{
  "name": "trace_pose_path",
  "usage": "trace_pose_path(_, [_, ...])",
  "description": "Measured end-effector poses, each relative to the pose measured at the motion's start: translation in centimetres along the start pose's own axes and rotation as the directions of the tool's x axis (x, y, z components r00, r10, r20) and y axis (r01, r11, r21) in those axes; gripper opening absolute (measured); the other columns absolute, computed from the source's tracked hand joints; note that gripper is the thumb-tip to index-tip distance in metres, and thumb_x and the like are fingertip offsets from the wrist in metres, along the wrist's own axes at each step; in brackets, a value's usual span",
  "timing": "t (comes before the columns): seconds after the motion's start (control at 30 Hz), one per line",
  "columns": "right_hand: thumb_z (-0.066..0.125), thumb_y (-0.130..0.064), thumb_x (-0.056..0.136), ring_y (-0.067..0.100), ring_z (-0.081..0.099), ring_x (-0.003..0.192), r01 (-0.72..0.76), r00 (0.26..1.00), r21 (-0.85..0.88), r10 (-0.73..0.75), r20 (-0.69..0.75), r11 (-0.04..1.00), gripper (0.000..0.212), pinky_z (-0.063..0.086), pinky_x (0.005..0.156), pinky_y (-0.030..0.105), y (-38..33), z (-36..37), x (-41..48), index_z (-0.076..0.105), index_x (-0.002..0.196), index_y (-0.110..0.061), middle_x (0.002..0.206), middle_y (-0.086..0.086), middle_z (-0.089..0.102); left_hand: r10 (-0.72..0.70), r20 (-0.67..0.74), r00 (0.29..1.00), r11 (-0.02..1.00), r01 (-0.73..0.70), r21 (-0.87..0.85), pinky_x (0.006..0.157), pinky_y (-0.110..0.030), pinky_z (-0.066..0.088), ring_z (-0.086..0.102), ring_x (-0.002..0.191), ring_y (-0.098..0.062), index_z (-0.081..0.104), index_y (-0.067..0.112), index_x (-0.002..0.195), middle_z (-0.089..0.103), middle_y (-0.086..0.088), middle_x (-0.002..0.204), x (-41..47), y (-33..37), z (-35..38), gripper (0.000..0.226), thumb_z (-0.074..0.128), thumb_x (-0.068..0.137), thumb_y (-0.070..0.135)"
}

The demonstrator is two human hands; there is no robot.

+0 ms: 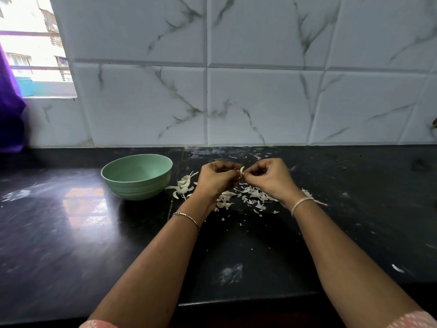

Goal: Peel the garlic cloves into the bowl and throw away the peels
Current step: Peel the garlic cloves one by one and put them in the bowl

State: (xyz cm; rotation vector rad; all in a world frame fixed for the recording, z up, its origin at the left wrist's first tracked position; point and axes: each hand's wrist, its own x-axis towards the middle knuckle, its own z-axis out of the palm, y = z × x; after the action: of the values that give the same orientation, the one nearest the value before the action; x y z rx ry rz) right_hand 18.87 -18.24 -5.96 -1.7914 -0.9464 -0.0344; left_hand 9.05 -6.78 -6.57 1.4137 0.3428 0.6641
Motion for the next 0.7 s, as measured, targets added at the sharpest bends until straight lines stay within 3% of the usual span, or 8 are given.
trace_pose_path(0.3, [0.076,-0.011,0.076,0.006,0.066,0.064,0.049,0.998,-0.095,-0.052,-0.022,0.994,0.005,0.053,0.061,0.017,-0.36,0.03,-0.19,0.076,0.072,-0.013,0.069,-0.002,0.072,0.021,0.023,1.000,1.000,-0.020,-0.022,0.063,-0.022,0.056,0.065,0.063,-0.014,0.071,0.004,0.086,0.068,-0.010,0.072,-0.14,0.07,-0.10,0.008,0.070,0.083,-0.004])
trace_pose_path(0.47, [0.079,-0.014,0.077,0.009,0.068,0.067,0.017,1.000,-0.039,-0.017,-0.003,0.999,0.006,0.056,0.065,0.022,-0.42,0.01,-0.16,0.076,0.071,-0.015,0.070,0.000,0.073,-0.011,0.042,0.999,0.999,0.013,-0.047,0.070,-0.025,0.058,0.065,0.068,-0.018,0.069,0.004,0.085,0.066,-0.013,0.076,-0.10,0.01,-0.33,0.012,0.066,0.084,-0.008])
trace_pose_path(0.7, [0.076,-0.002,0.076,0.010,0.062,0.061,-0.091,0.996,0.154,0.090,0.019,0.984,0.014,0.053,0.066,0.026,-0.38,0.23,-0.34,0.071,0.067,-0.011,0.065,0.003,0.069,-0.076,0.057,0.995,0.989,0.082,-0.120,0.074,-0.029,0.058,0.068,0.064,-0.013,0.067,0.003,0.085,0.068,-0.007,0.069,-0.23,0.25,-0.22,0.014,0.063,0.085,-0.010])
